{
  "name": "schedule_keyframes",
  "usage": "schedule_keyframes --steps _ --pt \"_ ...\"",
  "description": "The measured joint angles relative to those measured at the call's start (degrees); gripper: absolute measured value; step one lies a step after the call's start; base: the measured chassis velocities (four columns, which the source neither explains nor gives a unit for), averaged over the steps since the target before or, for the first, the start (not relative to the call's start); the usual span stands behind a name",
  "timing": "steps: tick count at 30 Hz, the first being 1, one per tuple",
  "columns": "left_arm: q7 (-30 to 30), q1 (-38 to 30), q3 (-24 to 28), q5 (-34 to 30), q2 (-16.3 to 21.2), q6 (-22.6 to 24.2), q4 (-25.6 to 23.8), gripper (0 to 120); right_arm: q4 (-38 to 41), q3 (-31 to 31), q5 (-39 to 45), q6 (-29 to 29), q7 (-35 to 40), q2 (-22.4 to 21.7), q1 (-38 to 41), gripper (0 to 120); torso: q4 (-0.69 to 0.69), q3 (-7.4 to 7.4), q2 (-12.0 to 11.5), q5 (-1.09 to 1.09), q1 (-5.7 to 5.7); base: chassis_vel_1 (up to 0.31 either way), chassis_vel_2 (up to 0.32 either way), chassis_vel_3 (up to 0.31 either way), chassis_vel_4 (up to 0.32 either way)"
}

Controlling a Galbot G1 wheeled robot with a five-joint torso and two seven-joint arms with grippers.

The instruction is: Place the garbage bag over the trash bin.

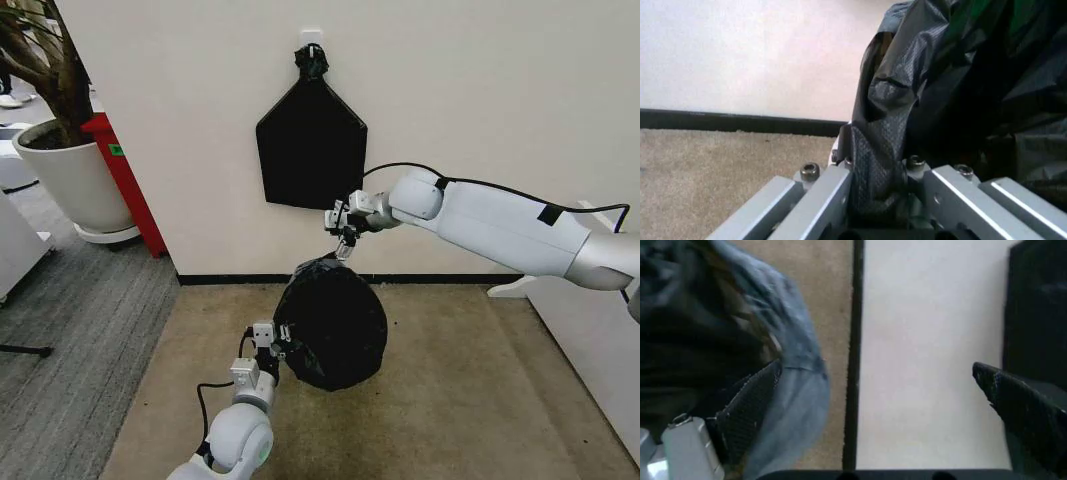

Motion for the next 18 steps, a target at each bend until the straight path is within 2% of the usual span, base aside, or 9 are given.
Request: schedule_keyframes --steps 9,18 --pt "0.4 0.4 0.3 2.1 -0.2 -0.8 -0.7 1 -1.3 -2.9 -1.1 0.9 -1.0 1.3 0.3 100 0.00 0.00 0.0 0.00 0.00 0.000 0.000 0.000 0.000" --pt "1.3 1.3 0.4 5.1 -0.1 -1.9 -1.9 1 -6.8 -2.8 -2.5 2.3 -1.7 4.1 -0.3 100 0.00 0.00 0.0 0.00 0.00 0.000 0.000 0.000 0.000"
